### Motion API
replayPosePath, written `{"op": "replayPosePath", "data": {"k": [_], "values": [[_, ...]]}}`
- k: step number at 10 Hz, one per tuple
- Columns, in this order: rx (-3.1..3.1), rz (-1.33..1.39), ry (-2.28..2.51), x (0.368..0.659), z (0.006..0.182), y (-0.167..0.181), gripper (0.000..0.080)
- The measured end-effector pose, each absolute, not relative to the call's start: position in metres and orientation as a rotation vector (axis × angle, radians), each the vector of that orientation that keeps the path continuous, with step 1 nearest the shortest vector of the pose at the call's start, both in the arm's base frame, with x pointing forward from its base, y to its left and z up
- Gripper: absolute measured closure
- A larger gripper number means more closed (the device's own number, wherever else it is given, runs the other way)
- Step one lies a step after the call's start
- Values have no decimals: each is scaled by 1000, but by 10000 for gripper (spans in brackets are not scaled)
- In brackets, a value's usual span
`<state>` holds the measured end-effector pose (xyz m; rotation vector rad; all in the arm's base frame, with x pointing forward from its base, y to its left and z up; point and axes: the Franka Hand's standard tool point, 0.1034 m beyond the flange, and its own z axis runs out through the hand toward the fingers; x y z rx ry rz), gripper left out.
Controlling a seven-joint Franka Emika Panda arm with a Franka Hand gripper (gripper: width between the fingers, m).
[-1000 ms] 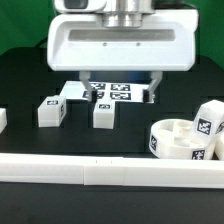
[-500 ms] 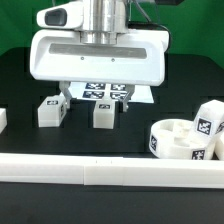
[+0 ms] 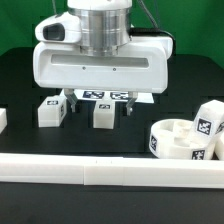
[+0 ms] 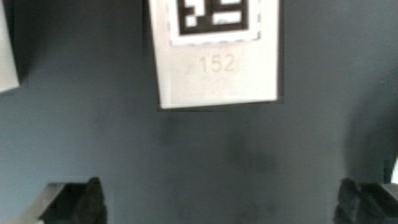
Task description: Assemble stool
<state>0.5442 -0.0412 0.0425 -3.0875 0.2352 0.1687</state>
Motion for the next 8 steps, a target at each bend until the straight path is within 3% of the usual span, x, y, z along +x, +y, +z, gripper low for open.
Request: {"op": "replayPosePath", "data": {"k": [4, 8], "values": [[-2972, 581, 224, 537, 43, -35, 150], [-2878, 928, 235, 528, 28, -43, 150]]}}
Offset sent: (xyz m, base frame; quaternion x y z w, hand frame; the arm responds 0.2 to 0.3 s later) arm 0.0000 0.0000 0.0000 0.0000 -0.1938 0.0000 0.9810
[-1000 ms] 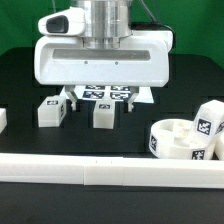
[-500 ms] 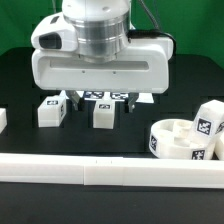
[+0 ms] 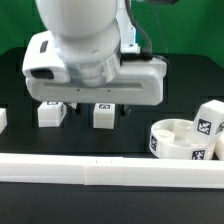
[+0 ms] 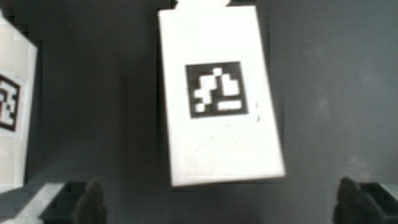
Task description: Assemble stool
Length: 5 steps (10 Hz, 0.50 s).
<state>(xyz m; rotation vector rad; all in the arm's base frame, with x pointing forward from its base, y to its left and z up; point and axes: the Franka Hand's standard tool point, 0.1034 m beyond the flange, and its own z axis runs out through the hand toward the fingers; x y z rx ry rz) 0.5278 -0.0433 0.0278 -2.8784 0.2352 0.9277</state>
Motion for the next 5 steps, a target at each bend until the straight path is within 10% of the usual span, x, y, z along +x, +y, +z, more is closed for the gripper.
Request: {"op": "replayPosePath", "data": {"k": [5], "values": [[-2683, 1343, 225, 509, 19, -39, 150]]}}
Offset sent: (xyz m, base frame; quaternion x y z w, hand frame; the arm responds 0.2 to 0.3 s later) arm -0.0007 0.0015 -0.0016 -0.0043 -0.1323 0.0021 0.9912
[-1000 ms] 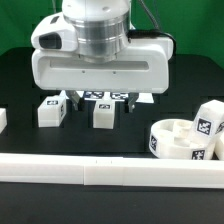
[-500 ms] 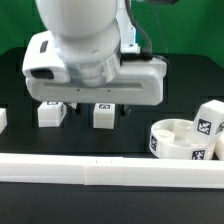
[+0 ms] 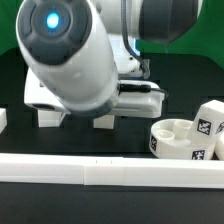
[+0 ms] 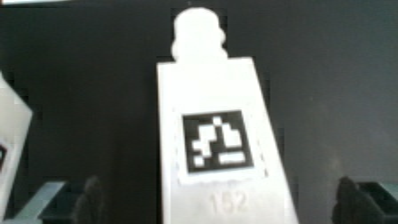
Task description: Assemble stool
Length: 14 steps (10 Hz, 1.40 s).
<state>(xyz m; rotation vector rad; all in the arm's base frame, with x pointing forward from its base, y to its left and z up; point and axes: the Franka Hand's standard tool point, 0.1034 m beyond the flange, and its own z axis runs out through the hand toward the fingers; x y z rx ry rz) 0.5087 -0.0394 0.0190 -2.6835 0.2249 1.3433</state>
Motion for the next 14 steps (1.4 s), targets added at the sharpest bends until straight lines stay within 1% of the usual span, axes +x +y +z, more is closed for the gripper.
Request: {"op": "replayPosePath", "data": {"k": [2, 3, 4, 5, 6, 8, 9, 10, 12, 13, 14], "values": [[-2650, 1405, 220, 508, 13, -40, 150], [-2651, 1403, 220, 507, 12, -40, 276], [-2649, 1407, 221, 506, 10, -41, 276], [-2648, 1409, 222, 505, 9, -40, 417], [-2648, 1409, 221, 505, 9, -40, 463], [-2650, 1402, 212, 507, 11, -36, 463], [-2659, 1387, 209, 511, 18, -33, 463], [-2664, 1372, 196, 516, 30, -28, 463], [-2654, 1386, 242, 522, 66, -14, 463], [-2663, 1365, 238, 525, 77, -10, 462], [-2663, 1365, 247, 523, 71, -13, 462]]}}
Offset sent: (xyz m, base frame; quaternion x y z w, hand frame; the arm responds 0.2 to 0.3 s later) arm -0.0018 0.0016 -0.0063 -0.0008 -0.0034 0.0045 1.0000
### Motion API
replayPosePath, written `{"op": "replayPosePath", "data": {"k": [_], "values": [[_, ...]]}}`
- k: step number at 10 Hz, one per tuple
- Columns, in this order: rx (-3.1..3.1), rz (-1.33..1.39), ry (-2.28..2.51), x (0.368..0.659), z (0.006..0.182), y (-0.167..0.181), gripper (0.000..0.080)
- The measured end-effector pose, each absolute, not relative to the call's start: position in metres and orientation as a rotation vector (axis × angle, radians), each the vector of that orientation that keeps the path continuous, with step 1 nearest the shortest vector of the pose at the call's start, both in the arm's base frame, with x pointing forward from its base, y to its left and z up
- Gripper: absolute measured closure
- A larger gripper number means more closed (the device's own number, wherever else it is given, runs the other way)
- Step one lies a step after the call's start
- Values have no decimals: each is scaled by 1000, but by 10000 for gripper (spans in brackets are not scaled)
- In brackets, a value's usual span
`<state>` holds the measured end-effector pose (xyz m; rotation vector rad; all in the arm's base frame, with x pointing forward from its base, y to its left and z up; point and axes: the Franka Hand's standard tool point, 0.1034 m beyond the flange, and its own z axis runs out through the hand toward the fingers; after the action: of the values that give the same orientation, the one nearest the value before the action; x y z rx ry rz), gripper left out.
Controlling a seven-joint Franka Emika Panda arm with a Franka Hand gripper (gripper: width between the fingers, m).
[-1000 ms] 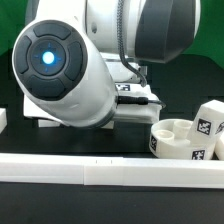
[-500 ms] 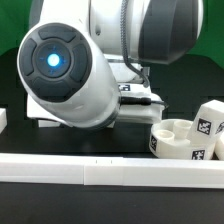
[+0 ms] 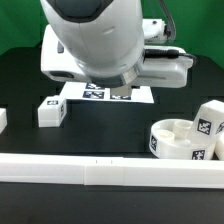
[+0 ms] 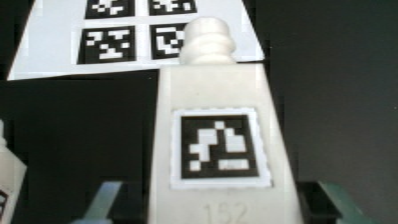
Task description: Assemble stool
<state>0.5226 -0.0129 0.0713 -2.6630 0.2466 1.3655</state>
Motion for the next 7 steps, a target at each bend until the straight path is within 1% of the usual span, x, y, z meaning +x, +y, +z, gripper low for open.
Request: {"op": "replayPosePath", "data": {"k": [2, 5, 6, 7], "values": [[-2664, 1363, 251, 523, 69, -14, 462], [-2728, 1248, 261, 537, 66, -13, 462], [-2796, 1102, 259, 549, 73, -9, 462], [-2838, 1001, 249, 550, 85, -2, 462]]}}
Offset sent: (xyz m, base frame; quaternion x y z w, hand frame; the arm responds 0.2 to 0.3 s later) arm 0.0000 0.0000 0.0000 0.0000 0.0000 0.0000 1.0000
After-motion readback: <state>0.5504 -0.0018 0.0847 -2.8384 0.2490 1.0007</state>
